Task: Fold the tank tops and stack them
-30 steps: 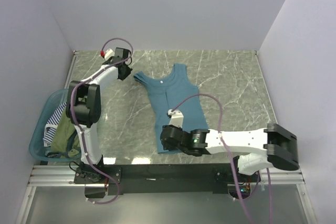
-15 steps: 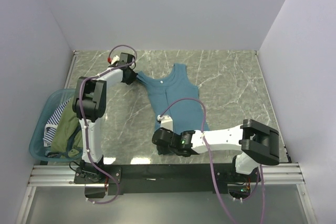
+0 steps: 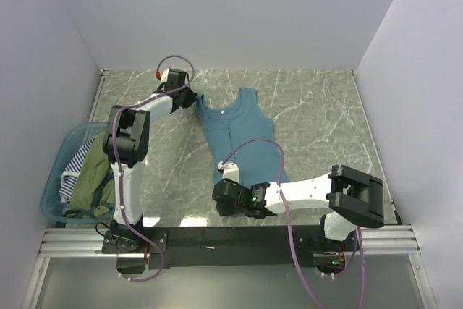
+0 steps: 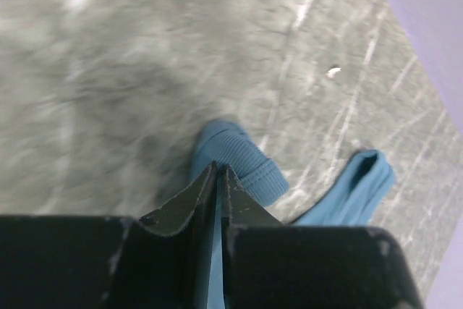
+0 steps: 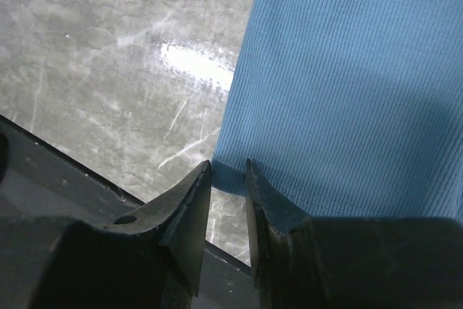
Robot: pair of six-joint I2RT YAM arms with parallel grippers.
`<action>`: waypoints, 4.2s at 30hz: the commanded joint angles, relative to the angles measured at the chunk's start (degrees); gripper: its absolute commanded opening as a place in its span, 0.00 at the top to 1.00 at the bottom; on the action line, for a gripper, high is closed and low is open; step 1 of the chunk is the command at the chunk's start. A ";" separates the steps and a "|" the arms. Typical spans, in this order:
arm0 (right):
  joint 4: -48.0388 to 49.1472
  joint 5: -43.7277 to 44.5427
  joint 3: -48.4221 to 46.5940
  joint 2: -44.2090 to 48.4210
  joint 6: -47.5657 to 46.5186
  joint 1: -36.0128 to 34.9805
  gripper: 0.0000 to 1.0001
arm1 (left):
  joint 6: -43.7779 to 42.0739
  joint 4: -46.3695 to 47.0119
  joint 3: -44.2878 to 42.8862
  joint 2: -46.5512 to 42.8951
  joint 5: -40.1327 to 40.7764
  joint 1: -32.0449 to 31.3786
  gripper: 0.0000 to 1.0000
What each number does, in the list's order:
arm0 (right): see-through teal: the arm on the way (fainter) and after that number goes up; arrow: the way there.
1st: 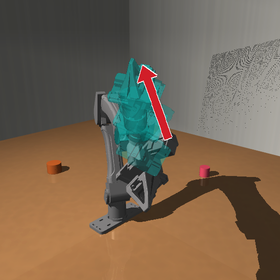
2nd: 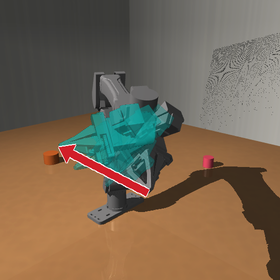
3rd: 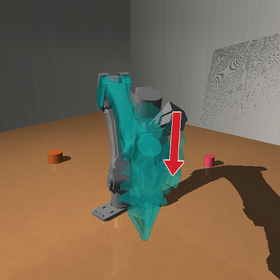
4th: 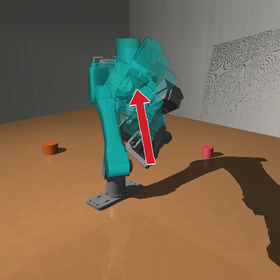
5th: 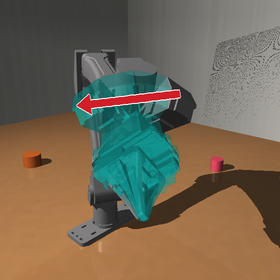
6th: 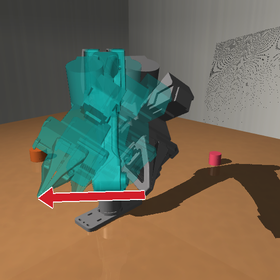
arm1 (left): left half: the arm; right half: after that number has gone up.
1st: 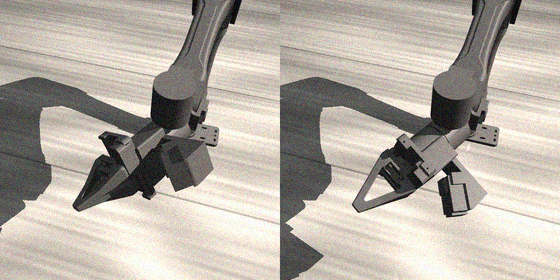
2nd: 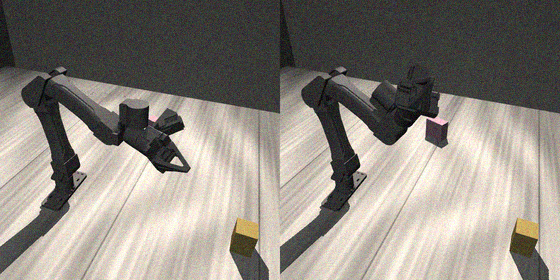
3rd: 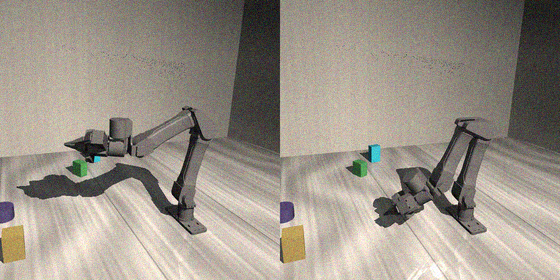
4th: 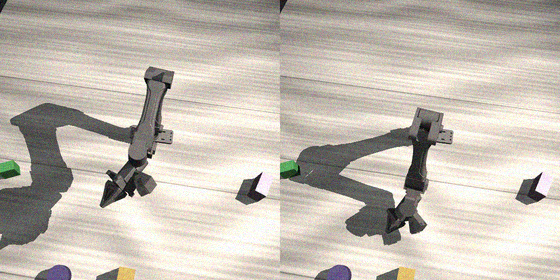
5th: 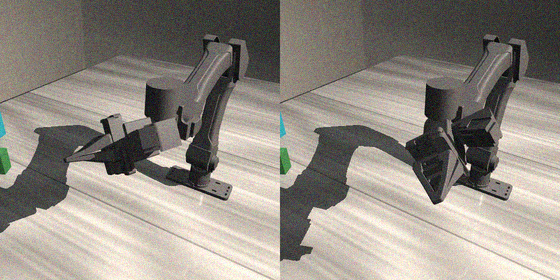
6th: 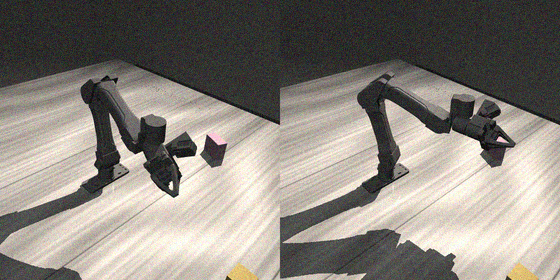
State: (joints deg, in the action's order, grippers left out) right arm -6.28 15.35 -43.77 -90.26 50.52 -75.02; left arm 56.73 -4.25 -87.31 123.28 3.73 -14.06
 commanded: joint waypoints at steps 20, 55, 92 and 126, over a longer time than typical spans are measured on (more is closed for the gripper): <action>2.85 -2.87 -1.75 -3.25 0.98 0.14 0.65 | -1.80 -4.27 -17.98 14.78 -1.18 -1.84 0.90; -3.29 -4.98 -6.33 15.89 -7.80 24.20 0.37 | -7.60 -1.54 -10.80 -12.69 -4.35 -2.01 0.53; -3.30 -15.18 -17.95 -15.48 -18.71 59.99 1.00 | -3.38 2.23 29.13 -24.85 10.77 -56.68 0.60; -1.27 -15.54 -8.09 -2.82 -17.03 61.49 1.00 | 0.22 -19.66 17.33 -16.38 29.77 -71.80 0.92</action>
State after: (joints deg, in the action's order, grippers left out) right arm -6.37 -2.44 -52.03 -96.44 34.70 -13.72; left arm 55.83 -22.96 -72.07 111.57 32.93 -85.12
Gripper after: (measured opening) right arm 0.008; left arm 0.091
